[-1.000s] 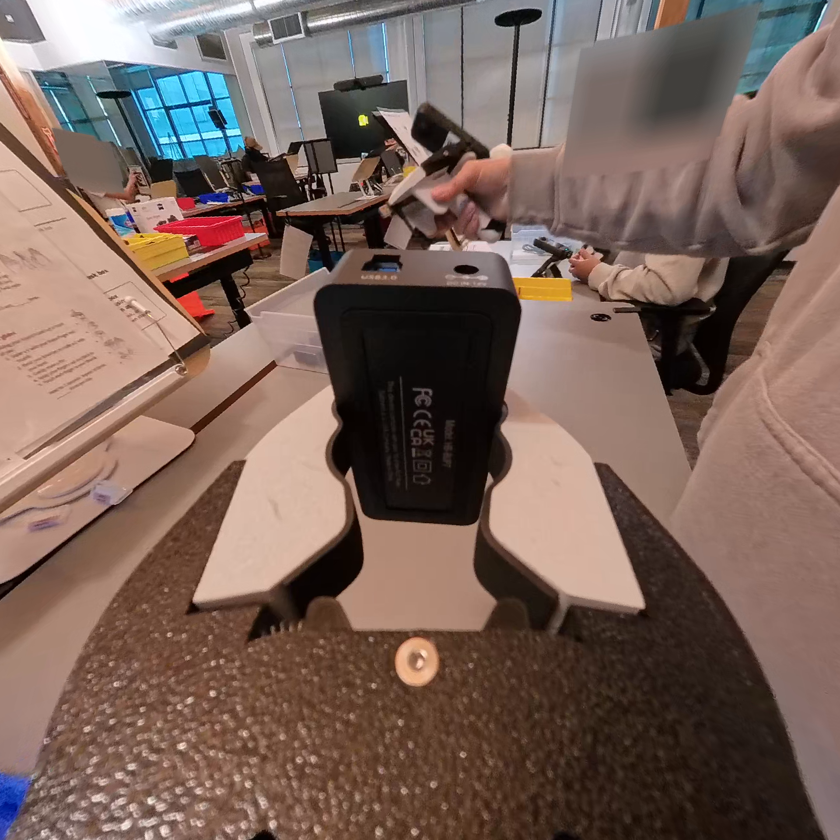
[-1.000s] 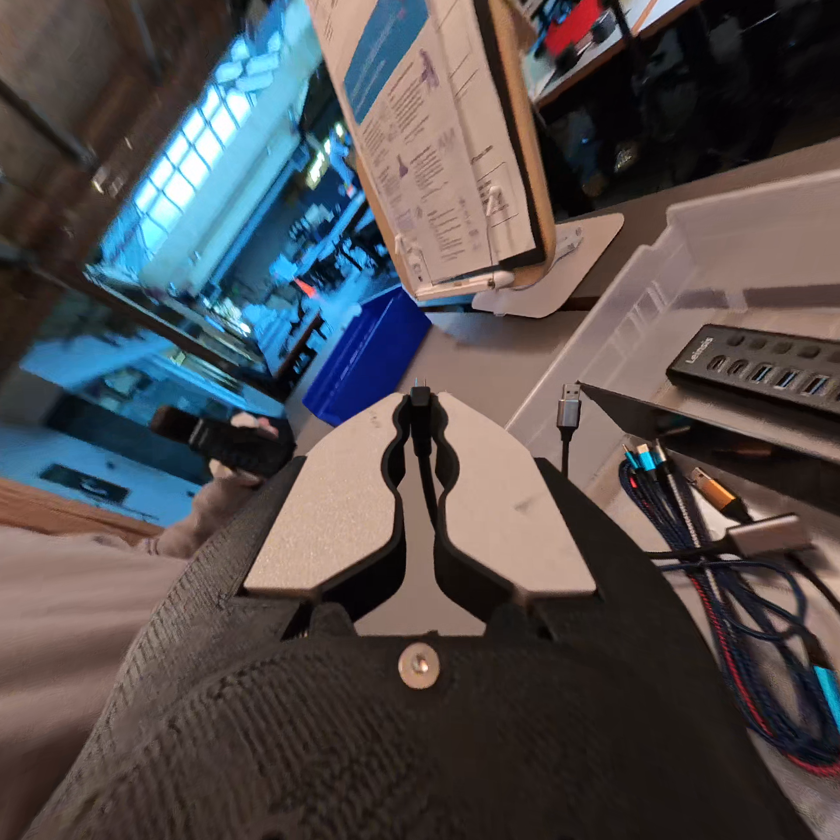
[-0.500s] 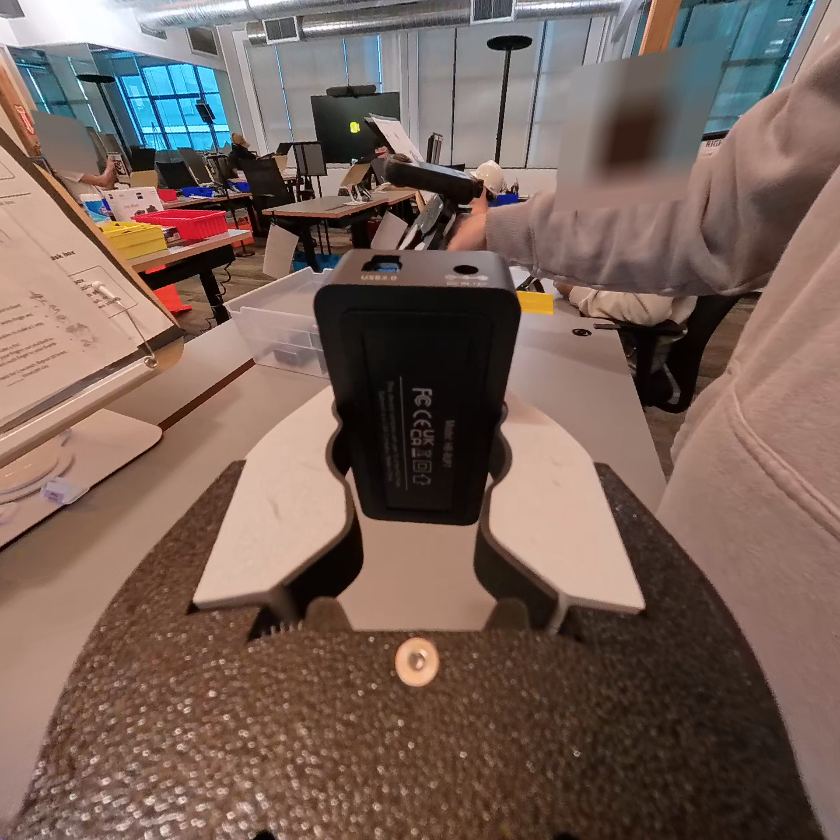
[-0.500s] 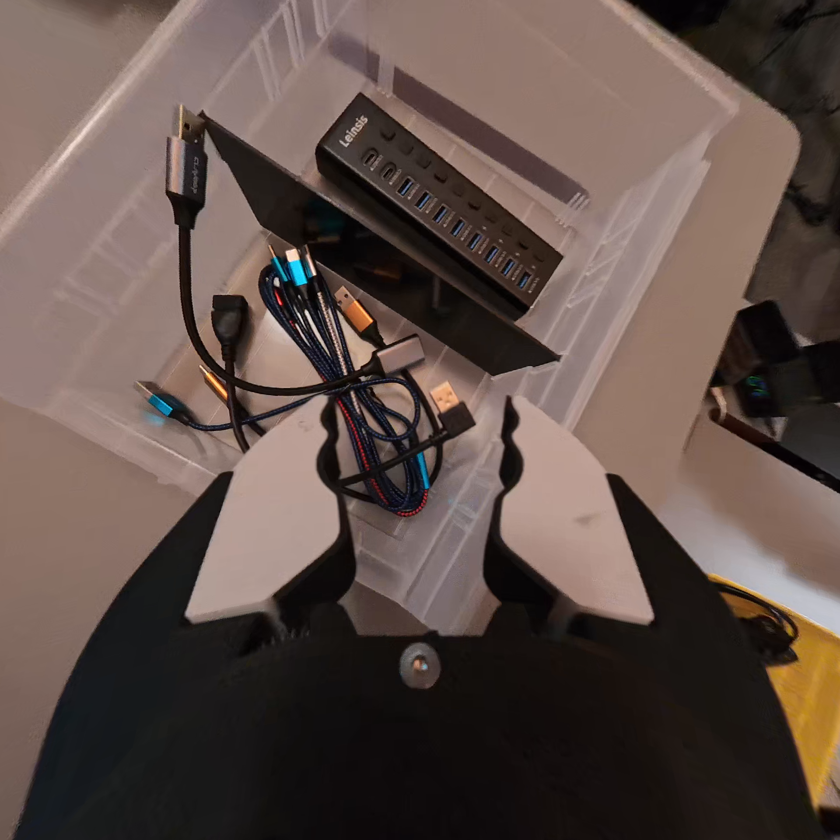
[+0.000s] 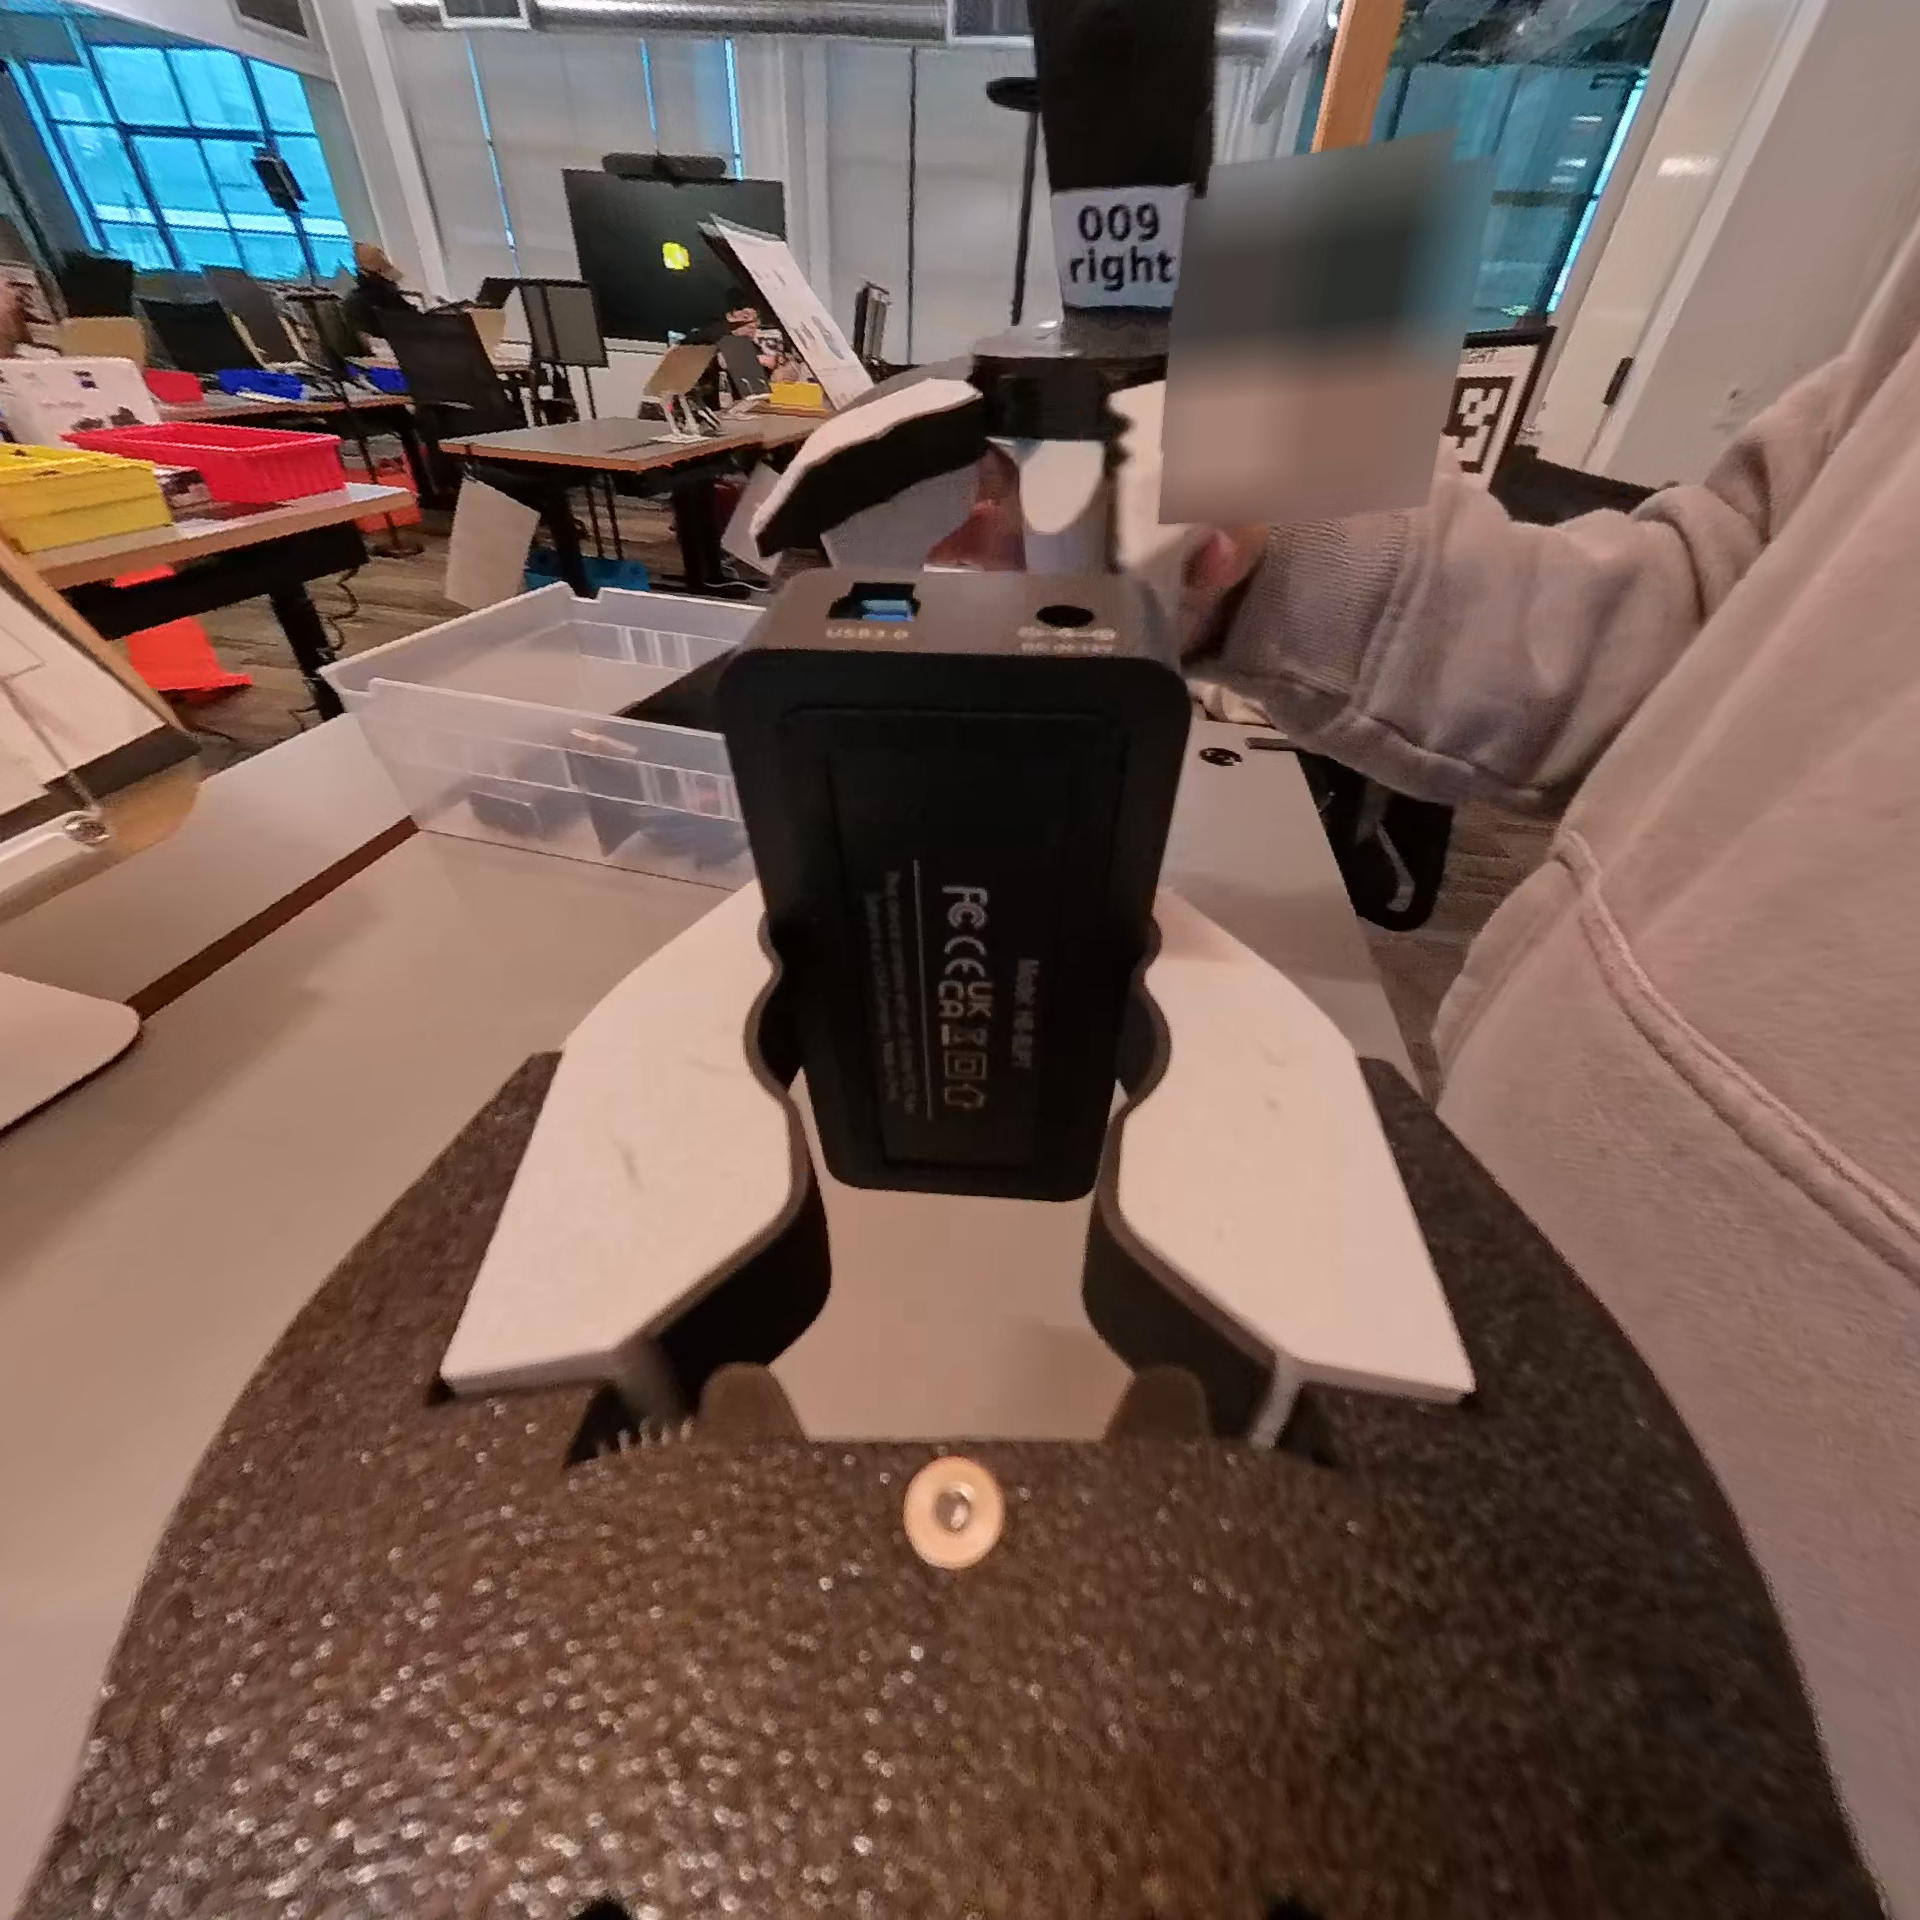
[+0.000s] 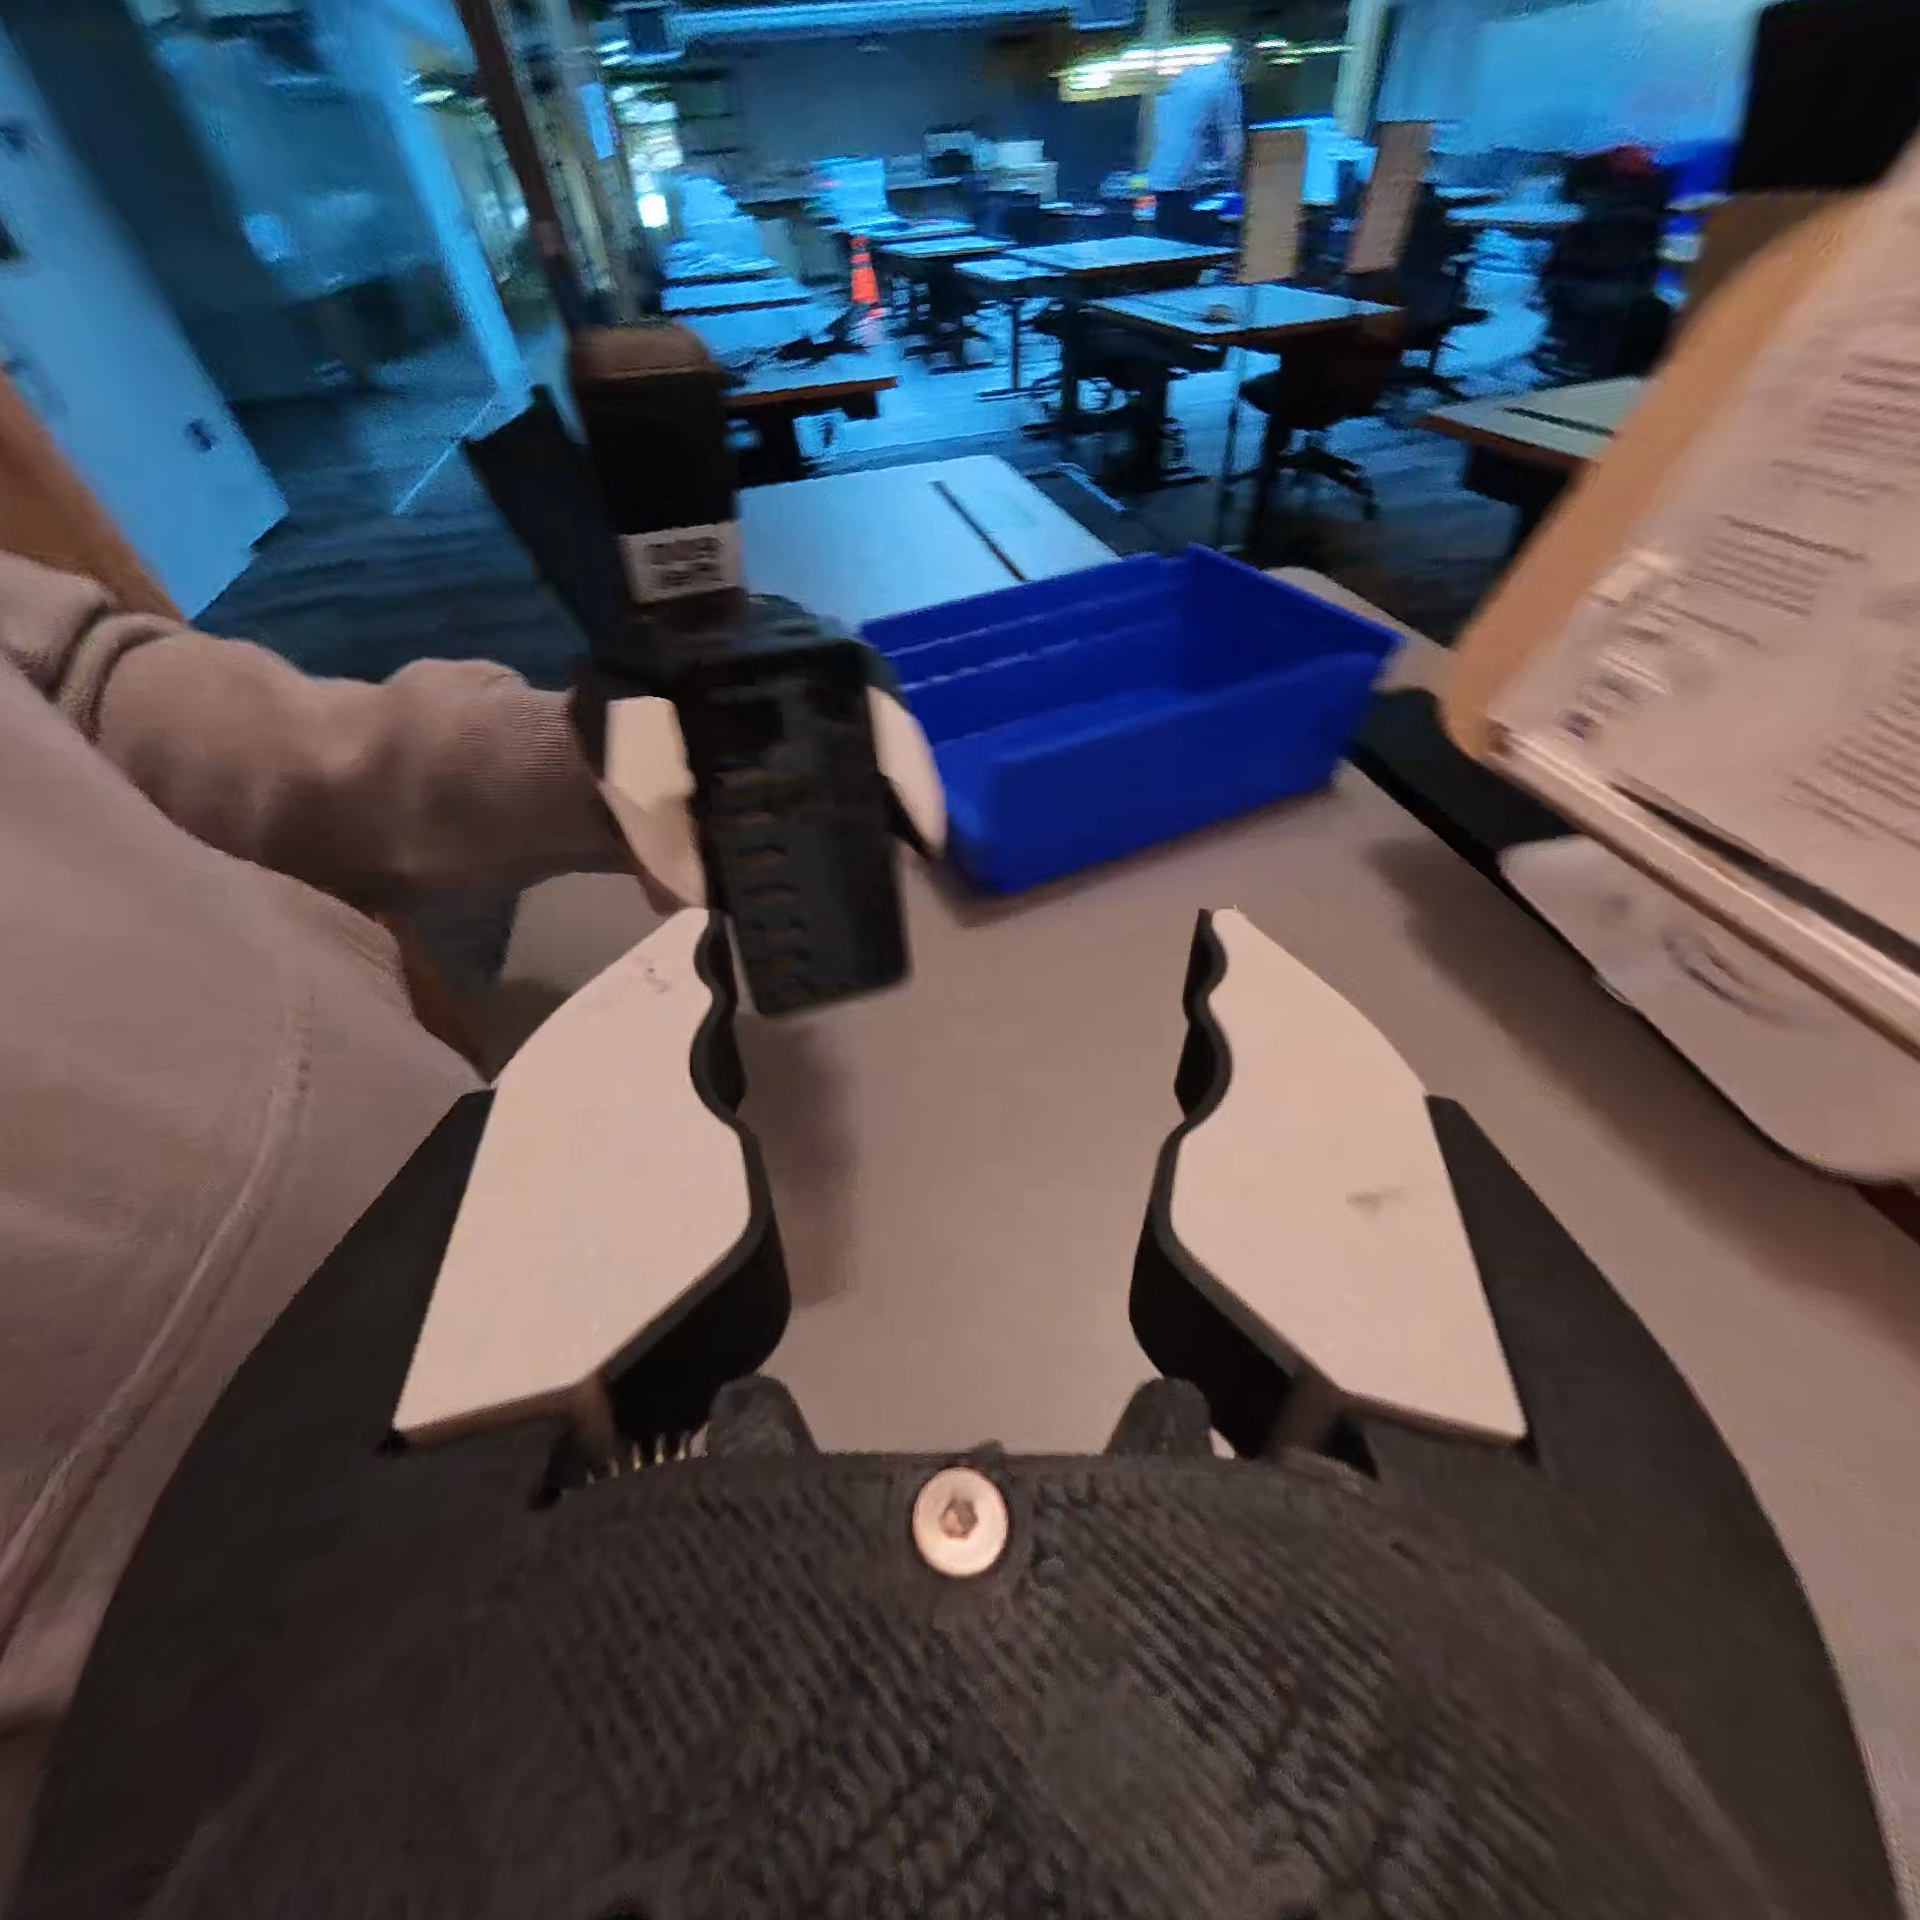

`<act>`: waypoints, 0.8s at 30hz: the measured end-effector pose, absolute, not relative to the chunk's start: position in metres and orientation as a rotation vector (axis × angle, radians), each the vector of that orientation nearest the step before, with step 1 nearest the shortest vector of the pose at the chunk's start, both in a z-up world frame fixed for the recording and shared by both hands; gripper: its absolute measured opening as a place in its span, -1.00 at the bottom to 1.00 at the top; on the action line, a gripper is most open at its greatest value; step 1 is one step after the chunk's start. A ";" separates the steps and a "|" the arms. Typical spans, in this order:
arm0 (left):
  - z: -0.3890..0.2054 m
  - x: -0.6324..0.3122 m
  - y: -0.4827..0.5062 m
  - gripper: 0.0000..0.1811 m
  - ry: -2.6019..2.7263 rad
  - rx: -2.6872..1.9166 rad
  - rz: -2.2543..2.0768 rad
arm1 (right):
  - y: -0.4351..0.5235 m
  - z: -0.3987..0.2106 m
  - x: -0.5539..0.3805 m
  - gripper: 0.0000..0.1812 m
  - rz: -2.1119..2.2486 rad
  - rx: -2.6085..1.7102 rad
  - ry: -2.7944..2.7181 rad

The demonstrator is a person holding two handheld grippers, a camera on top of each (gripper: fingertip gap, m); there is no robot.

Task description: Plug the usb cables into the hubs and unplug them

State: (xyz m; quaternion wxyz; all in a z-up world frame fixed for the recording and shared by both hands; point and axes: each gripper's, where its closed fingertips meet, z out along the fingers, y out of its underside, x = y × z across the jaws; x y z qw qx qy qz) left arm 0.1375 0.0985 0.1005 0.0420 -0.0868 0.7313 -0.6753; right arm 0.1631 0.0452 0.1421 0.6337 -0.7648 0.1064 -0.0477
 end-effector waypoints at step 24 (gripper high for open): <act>0.105 0.144 0.100 -0.14 2.103 -0.330 -2.026 | 0.067 0.146 0.174 -0.37 -0.392 -2.025 0.085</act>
